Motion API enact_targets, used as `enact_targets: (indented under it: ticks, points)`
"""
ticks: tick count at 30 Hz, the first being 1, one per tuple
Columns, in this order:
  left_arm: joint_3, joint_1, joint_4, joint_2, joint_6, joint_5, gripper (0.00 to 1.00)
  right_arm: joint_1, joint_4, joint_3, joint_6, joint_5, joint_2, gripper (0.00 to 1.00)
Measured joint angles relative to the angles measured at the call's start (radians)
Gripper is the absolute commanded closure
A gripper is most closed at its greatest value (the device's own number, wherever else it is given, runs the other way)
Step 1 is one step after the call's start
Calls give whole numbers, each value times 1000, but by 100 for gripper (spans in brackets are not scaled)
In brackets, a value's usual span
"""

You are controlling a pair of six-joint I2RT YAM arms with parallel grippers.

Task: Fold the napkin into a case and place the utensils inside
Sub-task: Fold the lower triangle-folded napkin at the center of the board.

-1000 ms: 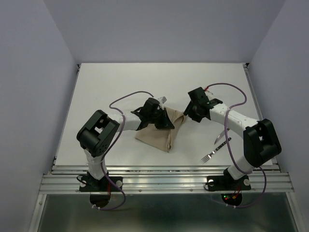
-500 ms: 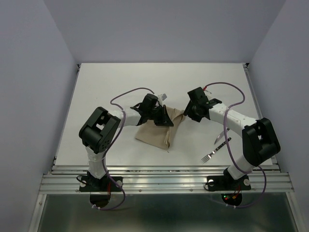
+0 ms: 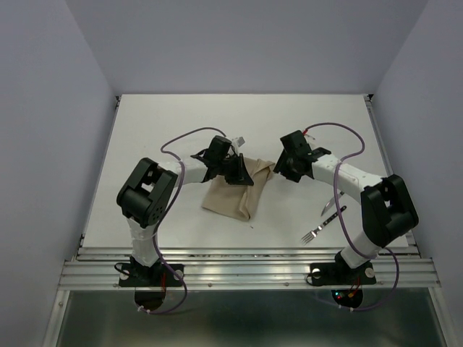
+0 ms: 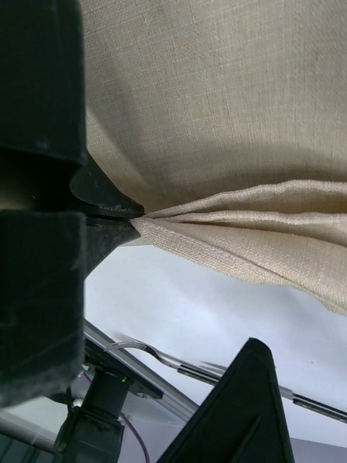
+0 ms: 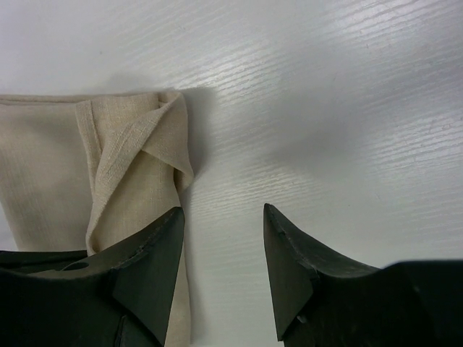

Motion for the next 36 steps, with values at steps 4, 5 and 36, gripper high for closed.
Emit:
enact_targets:
  ticks: [4,5,36]
  points:
    - [30,1,-23,0,26,-13,100,0,0,0,0,-4,6,47]
    - [34,5,-24,0,30,-16,100,0,0,0,-2,-4,6,47]
    - [-23,59,31,46,30,-14,100,21,-8,356,-92,-85,340,64]
